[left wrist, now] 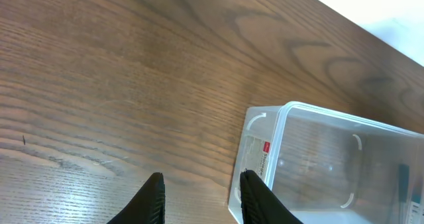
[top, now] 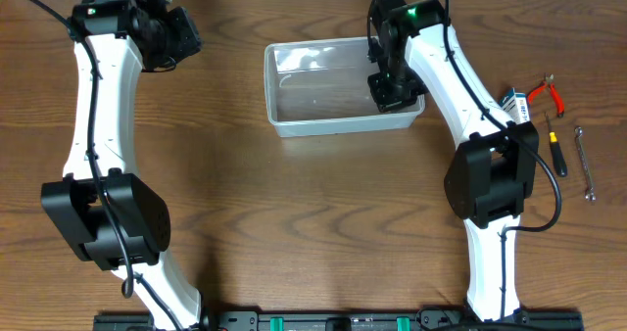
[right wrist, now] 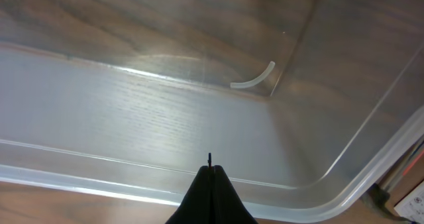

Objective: Pack container

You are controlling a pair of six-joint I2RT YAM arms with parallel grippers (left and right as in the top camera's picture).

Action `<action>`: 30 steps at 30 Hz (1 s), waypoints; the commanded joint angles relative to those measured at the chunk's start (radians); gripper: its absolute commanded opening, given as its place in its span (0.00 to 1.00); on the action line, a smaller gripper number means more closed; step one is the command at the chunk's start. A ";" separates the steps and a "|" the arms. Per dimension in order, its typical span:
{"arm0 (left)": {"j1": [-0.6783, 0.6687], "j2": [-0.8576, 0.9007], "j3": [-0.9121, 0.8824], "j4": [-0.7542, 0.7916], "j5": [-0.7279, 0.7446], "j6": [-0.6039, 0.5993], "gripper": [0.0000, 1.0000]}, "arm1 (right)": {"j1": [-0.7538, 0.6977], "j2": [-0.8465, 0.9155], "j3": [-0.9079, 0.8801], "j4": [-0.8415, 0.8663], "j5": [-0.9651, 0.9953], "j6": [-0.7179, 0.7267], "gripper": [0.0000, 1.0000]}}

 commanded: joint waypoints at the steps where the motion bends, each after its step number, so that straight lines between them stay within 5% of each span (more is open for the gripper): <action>1: 0.003 -0.008 0.023 -0.006 -0.013 0.002 0.27 | -0.005 0.004 -0.006 -0.011 -0.008 0.007 0.01; 13: 0.003 -0.008 0.023 -0.021 -0.013 0.002 0.27 | -0.004 0.004 -0.006 -0.019 -0.023 0.021 0.01; 16: 0.003 -0.008 0.023 -0.028 -0.013 0.002 0.27 | -0.012 0.004 -0.005 0.027 -0.023 0.021 0.34; 21: 0.003 -0.008 0.023 -0.028 -0.021 0.002 0.27 | -0.032 0.003 0.040 0.101 -0.023 0.012 0.64; 30: 0.003 -0.008 0.023 -0.059 -0.065 0.002 0.27 | -0.121 0.003 0.393 0.100 0.051 -0.005 0.72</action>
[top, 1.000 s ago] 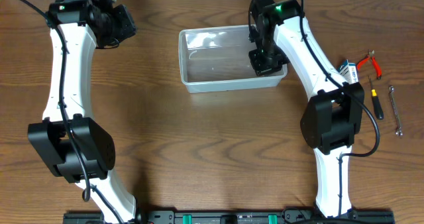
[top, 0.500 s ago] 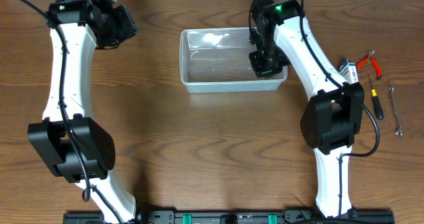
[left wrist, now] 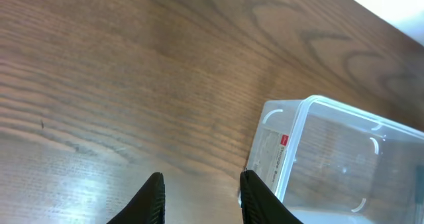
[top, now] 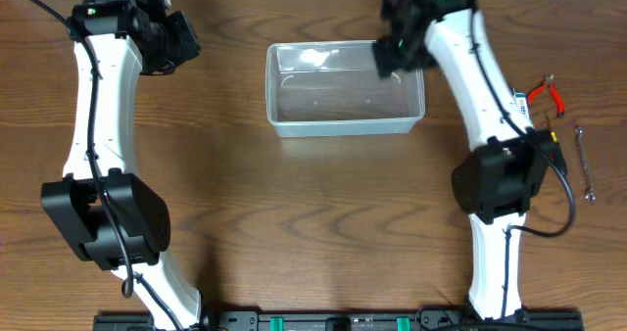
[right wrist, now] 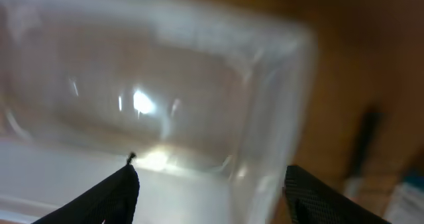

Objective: Pack container

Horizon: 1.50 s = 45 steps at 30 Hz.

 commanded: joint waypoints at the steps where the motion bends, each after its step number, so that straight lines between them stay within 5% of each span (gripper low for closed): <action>1: 0.003 -0.008 0.022 -0.011 -0.021 0.002 0.27 | -0.056 -0.005 0.159 -0.015 0.076 -0.011 0.79; 4: 0.003 -0.008 0.022 -0.020 -0.021 0.002 0.27 | -0.101 -0.005 0.280 -0.083 0.116 -0.041 0.99; 13: 0.003 -0.008 0.022 -0.034 -0.021 0.002 0.27 | -0.265 -0.005 0.399 -0.327 0.092 -0.103 0.99; 36: 0.003 -0.008 0.020 -0.072 -0.062 0.060 0.27 | -0.288 -0.020 0.191 -0.326 0.070 -0.147 0.99; 45: 0.003 -0.008 0.020 -0.071 -0.091 0.060 0.27 | -0.283 -0.195 0.159 -0.327 0.043 -0.115 0.99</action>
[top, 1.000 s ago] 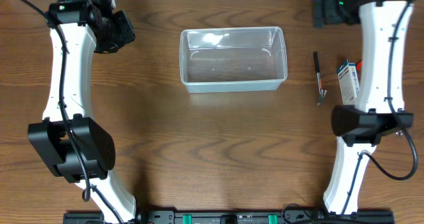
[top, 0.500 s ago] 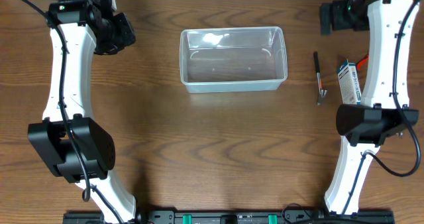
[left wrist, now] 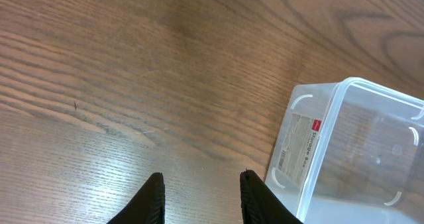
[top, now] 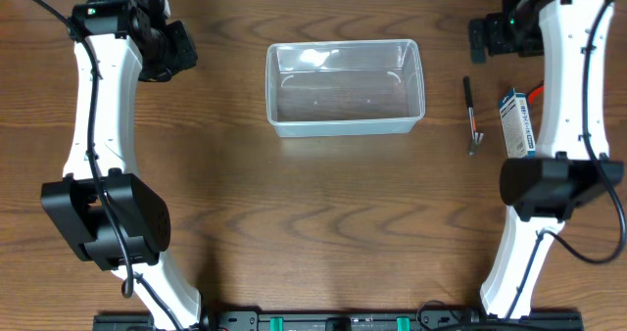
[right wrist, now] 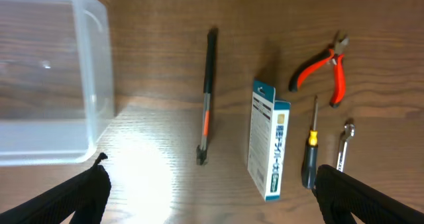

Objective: Pack container
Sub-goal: 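Move the right gripper over the white-and-blue box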

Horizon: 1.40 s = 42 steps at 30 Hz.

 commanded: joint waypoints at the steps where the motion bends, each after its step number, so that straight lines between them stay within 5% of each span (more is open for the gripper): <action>1: 0.003 -0.008 0.020 -0.006 -0.024 0.010 0.27 | 0.001 -0.156 -0.033 -0.005 -0.021 0.029 0.99; 10: 0.003 -0.008 0.020 -0.006 -0.024 0.010 0.27 | -0.031 -0.307 -0.371 0.012 0.053 0.029 0.99; 20: 0.003 -0.008 0.005 -0.011 -0.024 0.010 0.27 | -0.085 -0.318 -0.740 0.261 0.058 -0.100 0.99; 27: 0.003 -0.008 -0.009 -0.010 -0.024 0.010 0.27 | -0.198 -0.318 -0.827 0.393 0.016 -0.136 0.97; 34: 0.003 -0.006 -0.009 -0.009 -0.024 0.010 0.27 | -0.305 -0.317 -0.835 0.450 -0.181 -0.235 0.79; 42: 0.003 -0.006 -0.009 -0.010 -0.024 0.010 0.27 | -0.310 -0.315 -0.915 0.533 -0.192 -0.280 0.76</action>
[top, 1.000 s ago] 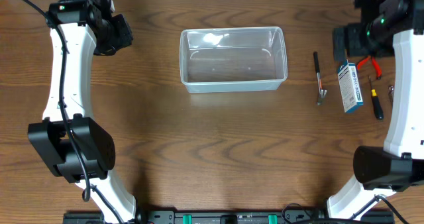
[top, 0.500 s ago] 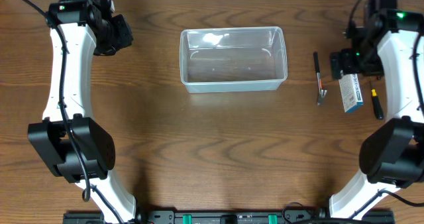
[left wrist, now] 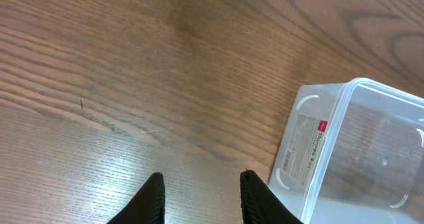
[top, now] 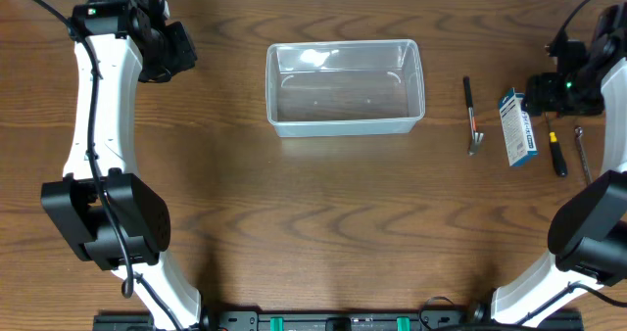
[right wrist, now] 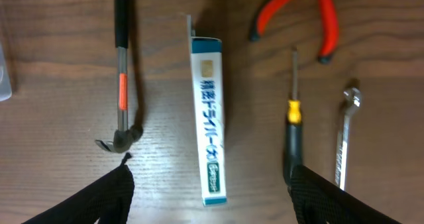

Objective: Pack container
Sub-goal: 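Move the right gripper over the white-and-blue box, then lower the right gripper and grasp the white-and-blue box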

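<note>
The clear plastic container (top: 343, 86) stands empty at the back middle of the table; its labelled corner (left wrist: 311, 151) shows in the left wrist view. My left gripper (top: 162, 49) hovers open and empty (left wrist: 199, 201) left of it. My right gripper (top: 551, 94) hangs wide open (right wrist: 211, 199) over the tools on the right, straddling the lower end of a white and teal box (right wrist: 210, 118). Beside the box lie a small hammer-like tool (right wrist: 120, 85), red pliers (right wrist: 298, 15), a screwdriver (right wrist: 293, 131) and a wrench (right wrist: 344, 138).
In the overhead view the hammer-like tool (top: 471, 116) lies between the container and the box (top: 516, 127). The screwdriver (top: 555, 153) and wrench (top: 582, 155) lie near the table's right edge. The pliers are hidden under the right arm there.
My right gripper has moved from the far right corner of the table to low above the white and teal box, still open. The left gripper has barely shifted.
My right gripper was first shut inside the right end of the container, which lay slightly askew. Then it was open over the far right rim and the container lay straight. Later it stood open high over the tools, and now hangs low over the box.
</note>
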You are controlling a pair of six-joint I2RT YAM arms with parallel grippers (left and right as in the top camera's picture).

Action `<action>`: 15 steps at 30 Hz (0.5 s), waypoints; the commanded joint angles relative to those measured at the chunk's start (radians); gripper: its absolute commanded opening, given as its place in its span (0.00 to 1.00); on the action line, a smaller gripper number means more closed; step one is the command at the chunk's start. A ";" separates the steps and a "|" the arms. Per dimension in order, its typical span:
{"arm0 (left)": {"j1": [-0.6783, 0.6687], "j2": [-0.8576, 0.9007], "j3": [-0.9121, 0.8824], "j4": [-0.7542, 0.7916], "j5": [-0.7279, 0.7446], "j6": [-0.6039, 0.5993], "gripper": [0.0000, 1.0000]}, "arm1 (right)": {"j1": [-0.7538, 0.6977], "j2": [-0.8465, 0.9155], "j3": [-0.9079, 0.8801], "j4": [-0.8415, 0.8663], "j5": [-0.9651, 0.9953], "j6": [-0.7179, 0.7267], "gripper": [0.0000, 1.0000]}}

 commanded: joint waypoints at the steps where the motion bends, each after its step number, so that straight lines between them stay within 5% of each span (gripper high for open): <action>1: 0.003 -0.006 -0.008 -0.006 -0.010 0.010 0.27 | 0.005 -0.008 -0.051 0.018 -0.035 -0.056 0.76; 15: 0.003 -0.006 -0.008 -0.007 -0.009 0.010 0.27 | 0.003 -0.008 -0.238 0.179 -0.024 -0.087 0.75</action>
